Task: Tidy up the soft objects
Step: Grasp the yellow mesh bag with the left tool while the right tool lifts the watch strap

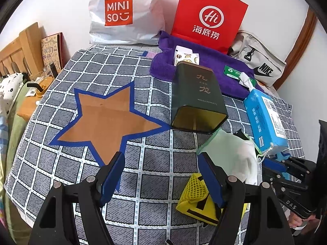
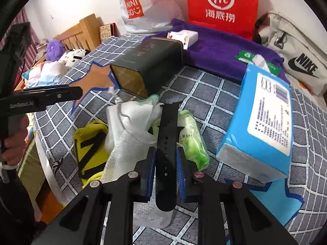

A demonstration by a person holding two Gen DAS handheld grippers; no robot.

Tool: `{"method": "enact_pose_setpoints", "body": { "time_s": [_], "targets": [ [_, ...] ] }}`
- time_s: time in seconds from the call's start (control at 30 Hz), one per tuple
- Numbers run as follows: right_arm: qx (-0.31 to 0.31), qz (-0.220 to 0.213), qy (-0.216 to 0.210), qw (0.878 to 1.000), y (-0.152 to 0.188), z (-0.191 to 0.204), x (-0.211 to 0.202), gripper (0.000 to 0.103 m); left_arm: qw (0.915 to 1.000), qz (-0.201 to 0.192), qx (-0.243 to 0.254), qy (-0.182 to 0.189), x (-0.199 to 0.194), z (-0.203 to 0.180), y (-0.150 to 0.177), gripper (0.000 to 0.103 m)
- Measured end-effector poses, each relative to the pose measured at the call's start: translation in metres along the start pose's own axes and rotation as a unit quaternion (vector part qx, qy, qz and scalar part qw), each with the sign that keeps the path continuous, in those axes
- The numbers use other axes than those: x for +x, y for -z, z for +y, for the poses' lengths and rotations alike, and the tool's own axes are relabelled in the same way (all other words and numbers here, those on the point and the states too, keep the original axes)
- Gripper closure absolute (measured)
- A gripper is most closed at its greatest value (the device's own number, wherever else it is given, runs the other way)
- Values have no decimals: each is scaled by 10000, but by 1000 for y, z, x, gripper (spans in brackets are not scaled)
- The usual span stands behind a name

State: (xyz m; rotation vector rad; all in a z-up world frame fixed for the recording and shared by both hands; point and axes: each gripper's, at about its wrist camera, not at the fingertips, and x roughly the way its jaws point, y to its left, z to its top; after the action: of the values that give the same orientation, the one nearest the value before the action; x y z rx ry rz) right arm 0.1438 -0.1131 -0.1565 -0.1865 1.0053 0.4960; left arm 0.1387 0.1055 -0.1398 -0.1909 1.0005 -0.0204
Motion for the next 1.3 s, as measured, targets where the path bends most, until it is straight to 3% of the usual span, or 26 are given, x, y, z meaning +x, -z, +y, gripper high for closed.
{"method": "enact_pose_setpoints", "body": {
  "time_s": [0.5,1.0,1.17,1.3],
  "targets": [
    [78,-326,111,9994,30,-19,-46,83,9996,-48,285,-8,-12,-22,15,31],
    [618,69,453,9970,82,-58,-41,83,9971,257,717,0,20,-44,35,31],
    [655,298,453,9964,84,-64,-22,83,9962,359,794,29,32,-46,39,49],
    [669,193,496,9963,81,-64,-17,78,9952,374,870,242,35,-48,42,66]
  ]
}}
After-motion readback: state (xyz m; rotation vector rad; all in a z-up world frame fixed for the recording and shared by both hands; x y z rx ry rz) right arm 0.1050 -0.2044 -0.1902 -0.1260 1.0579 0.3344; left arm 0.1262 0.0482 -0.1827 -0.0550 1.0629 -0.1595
